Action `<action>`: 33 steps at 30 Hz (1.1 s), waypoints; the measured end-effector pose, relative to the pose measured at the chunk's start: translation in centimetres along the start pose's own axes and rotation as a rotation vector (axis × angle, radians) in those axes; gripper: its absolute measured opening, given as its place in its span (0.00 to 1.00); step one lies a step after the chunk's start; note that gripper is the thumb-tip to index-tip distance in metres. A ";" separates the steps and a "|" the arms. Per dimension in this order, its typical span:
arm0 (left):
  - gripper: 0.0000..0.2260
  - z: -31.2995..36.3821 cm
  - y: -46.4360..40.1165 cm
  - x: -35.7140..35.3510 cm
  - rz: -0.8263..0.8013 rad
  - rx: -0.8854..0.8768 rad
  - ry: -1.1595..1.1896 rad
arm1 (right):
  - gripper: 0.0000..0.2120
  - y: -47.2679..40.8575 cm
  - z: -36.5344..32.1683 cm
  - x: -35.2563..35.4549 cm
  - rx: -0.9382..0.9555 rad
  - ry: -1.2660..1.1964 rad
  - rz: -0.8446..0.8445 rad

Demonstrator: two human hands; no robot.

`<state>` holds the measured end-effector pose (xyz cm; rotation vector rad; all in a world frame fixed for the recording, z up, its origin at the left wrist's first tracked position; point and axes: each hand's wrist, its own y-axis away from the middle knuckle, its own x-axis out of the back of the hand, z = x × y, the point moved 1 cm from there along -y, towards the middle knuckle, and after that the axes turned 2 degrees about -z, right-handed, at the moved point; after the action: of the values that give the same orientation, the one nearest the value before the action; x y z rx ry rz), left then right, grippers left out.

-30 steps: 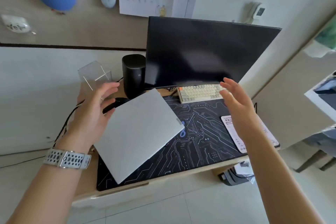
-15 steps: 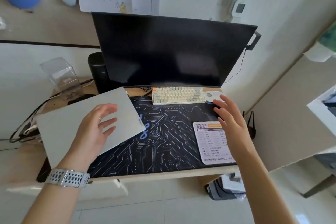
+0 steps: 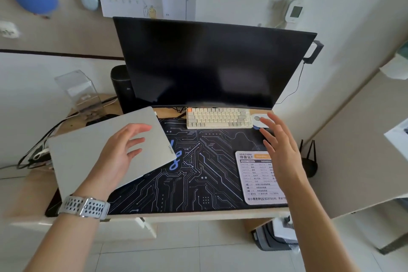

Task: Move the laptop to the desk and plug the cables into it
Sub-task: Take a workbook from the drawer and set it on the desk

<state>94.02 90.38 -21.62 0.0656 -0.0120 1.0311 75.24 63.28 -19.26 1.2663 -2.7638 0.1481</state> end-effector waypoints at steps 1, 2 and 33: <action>0.22 -0.3 0.0 -0.1 -0.008 -0.004 -0.021 | 0.21 -0.2 0.3 0.2 -0.002 -0.005 -0.009; 0.24 -0.3 0.1 -0.4 -0.010 -0.009 -0.046 | 0.21 -0.4 0.6 0.3 -0.006 -0.005 -0.017; 0.15 -4.7 16.8 8.1 0.813 0.187 -0.029 | 0.17 3.1 4.8 -22.6 -0.053 -0.011 -0.914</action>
<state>83.69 106.15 -25.14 0.2606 0.0340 1.8430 87.36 81.58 -27.04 2.3210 -1.8992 -0.0103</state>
